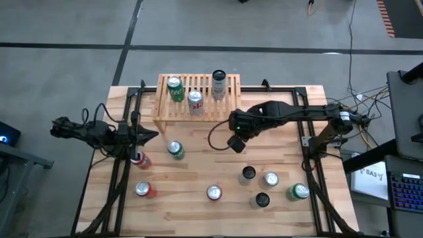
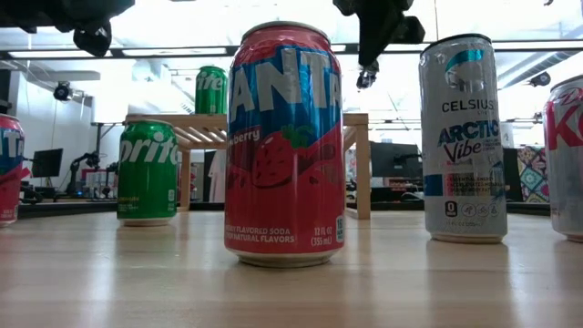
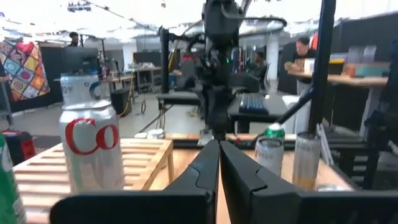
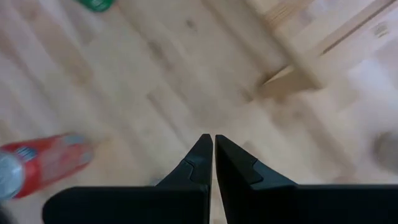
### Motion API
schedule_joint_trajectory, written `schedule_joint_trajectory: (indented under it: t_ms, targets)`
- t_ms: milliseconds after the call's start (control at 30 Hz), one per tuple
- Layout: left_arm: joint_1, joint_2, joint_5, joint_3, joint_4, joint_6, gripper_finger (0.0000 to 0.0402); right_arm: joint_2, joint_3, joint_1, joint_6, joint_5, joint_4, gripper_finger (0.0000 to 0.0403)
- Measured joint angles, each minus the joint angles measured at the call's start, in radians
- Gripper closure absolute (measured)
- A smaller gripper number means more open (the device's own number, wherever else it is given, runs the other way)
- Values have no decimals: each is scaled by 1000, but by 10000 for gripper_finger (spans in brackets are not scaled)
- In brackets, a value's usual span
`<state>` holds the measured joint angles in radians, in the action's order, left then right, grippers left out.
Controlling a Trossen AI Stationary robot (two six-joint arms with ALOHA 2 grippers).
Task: Place canned beverage on shelf
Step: Put the bottom green soda can on the shelf
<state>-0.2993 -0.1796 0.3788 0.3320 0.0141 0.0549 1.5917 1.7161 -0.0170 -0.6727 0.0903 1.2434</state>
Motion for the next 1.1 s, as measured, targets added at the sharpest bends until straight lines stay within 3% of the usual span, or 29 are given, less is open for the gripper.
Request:
schedule_joint_trajectory:
  t_ms: [167, 567, 867, 1100]
  targets:
    - [-1, -63, -99, -26, -158, 41, 401, 0, 0, -48, -81, -73, 0, 394]
    - [0, -235, -97, 8, -255, 65, 401, 1, 0, -180, -192, -195, 37, 394]
    - [0, -275, 109, 18, -257, 131, 401, 1, -3, -152, 86, 56, -204, 394]
    - [0, -279, 155, 18, -254, 203, 401, 1, -7, -126, 350, 313, -566, 394]
